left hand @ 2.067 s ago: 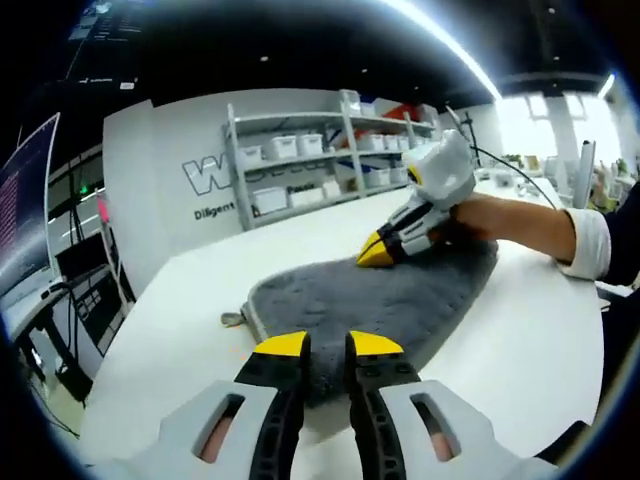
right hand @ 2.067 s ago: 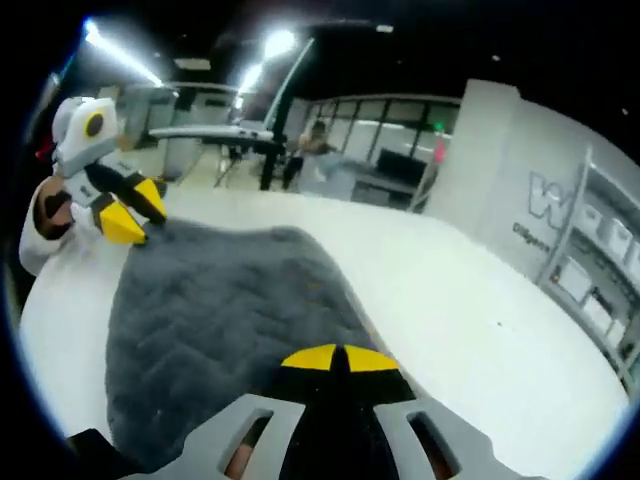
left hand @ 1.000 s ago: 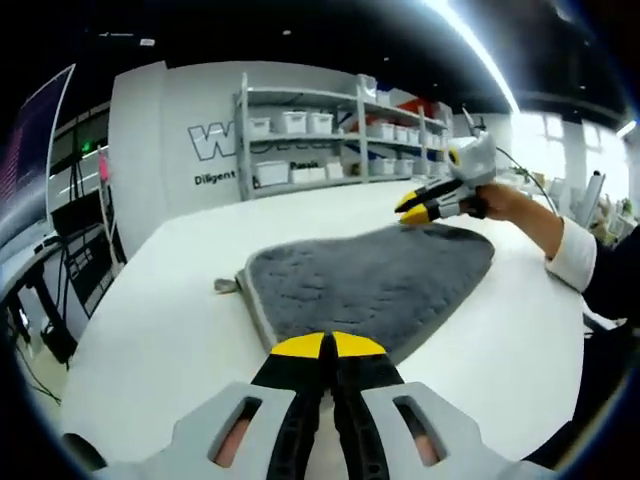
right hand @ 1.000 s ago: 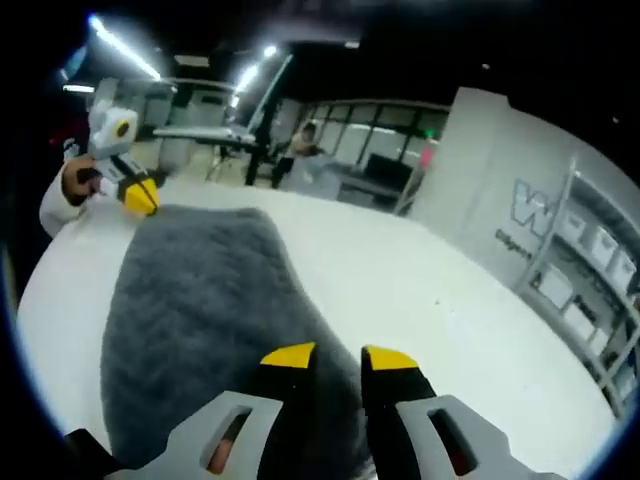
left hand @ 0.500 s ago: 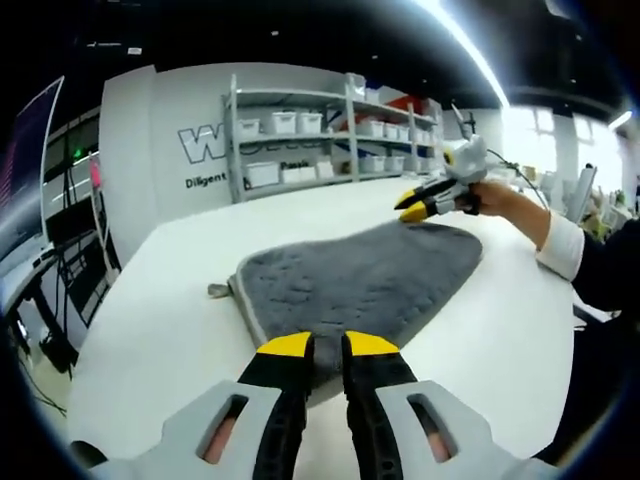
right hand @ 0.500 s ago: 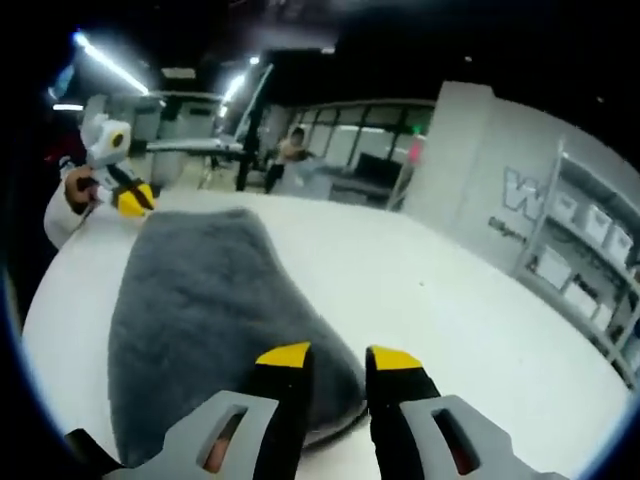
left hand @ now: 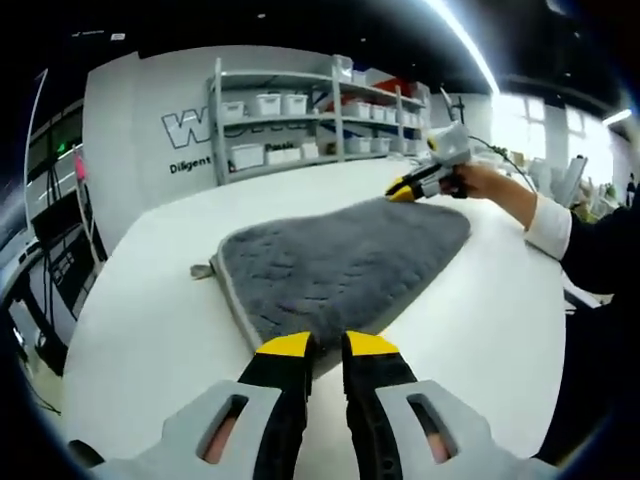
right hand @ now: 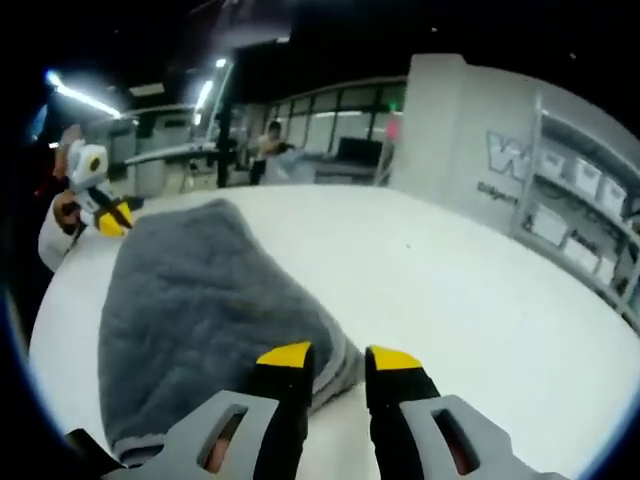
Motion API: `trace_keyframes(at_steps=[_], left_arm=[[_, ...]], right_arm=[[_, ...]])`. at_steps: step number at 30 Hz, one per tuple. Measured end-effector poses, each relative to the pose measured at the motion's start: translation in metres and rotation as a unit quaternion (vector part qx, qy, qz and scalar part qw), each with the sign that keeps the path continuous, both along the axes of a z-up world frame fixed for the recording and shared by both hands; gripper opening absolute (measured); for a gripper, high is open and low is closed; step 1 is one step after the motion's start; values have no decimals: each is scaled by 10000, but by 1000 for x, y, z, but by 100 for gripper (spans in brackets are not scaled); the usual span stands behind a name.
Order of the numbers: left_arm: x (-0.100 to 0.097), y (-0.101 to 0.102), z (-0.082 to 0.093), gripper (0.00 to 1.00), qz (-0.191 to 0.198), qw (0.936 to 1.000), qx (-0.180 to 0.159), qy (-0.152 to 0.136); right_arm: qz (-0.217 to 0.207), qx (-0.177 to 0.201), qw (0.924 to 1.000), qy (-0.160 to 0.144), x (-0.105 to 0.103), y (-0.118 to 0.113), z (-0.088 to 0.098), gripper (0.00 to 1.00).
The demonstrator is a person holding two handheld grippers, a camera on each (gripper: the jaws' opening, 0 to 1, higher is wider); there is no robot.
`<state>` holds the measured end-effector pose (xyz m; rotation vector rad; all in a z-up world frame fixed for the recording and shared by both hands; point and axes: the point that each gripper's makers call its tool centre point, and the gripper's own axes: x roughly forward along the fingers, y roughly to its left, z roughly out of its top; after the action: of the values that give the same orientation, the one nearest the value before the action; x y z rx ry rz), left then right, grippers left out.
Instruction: Open the folded towel by lifting each exposed corner and separating the folded layers until the towel lies flat within the target outline without major curled edges
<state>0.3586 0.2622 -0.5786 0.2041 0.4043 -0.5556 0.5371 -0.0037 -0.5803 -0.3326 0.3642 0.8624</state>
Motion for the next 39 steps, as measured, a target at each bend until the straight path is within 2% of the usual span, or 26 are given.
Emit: trace_keyframes(at_steps=[2, 5, 7, 12, 19, 24, 29, 35, 37, 39], left_arm=[[0, -2, 2, 2, -53, 10000, 5, -28], [-1, -7, 3, 2, -110, 9999, -108, 11], [-3, -13, -1, 2, -134, 9999, -59, 48], [-2, -14, -5, 2, -135, 9999, -24, 87], [-5, -19, -7, 2, -227, 9996, -94, 154], [-5, -22, -7, 3, -237, 9993, -214, 177], [-5, -21, -6, 3, -199, 9990, -363, 192], [-3, -20, -7, 3, -130, 9990, -390, 158], [-2, -18, -9, 3, -87, 9992, -355, 160], [4, -10, -11, 3, 71, 9998, -145, 117]], right_arm=[[-69, 17, 9998, 183, -1, -1, -5, 11], [-102, 33, 9997, 215, 0, 0, -6, 11], [-134, 33, 9996, 241, 0, 0, -7, 9], [-177, 73, 9991, 366, -6, 1, -7, 4], [-209, -96, 9994, 276, -10, 4, -10, 2], [-293, -63, 9989, 369, -14, 4, -12, 1], [-313, -286, 9987, 278, -18, 4, -12, 1], [-301, -465, 9982, 217, -22, 0, -12, 1], [-255, -488, 9983, 199, -26, -3, -12, 1], [27, -684, 9976, -37, -30, -2, -11, 1]])
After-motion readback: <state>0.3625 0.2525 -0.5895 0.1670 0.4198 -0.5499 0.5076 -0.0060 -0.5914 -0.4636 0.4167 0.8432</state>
